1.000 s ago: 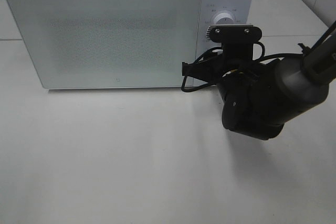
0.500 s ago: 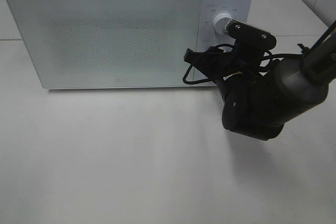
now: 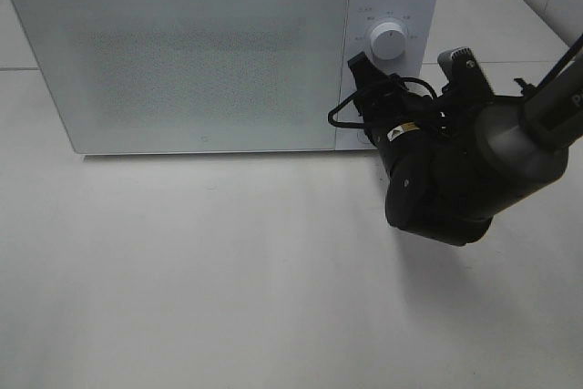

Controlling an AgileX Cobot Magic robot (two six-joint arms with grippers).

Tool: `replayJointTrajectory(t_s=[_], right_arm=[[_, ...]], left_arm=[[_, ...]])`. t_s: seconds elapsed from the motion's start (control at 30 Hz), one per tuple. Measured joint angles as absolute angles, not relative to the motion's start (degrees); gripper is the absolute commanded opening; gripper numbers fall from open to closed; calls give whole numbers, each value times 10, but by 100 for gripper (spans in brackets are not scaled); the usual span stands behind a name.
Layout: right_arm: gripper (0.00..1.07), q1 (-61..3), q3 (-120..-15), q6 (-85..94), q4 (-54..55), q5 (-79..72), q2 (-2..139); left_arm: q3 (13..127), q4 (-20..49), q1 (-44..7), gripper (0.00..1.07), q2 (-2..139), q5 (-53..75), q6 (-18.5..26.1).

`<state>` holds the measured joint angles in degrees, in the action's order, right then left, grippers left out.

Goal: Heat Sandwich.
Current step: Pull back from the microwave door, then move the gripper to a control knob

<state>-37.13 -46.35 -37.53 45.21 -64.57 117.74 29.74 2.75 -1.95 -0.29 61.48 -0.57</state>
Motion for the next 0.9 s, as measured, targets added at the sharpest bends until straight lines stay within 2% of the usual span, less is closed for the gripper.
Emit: replayJointTrajectory(t_s=[0.9], right_arm=[[13,-371,-464,-799,463,-644,1180]], left_arm=[[297,28,-19,96,-3,615,-6]])
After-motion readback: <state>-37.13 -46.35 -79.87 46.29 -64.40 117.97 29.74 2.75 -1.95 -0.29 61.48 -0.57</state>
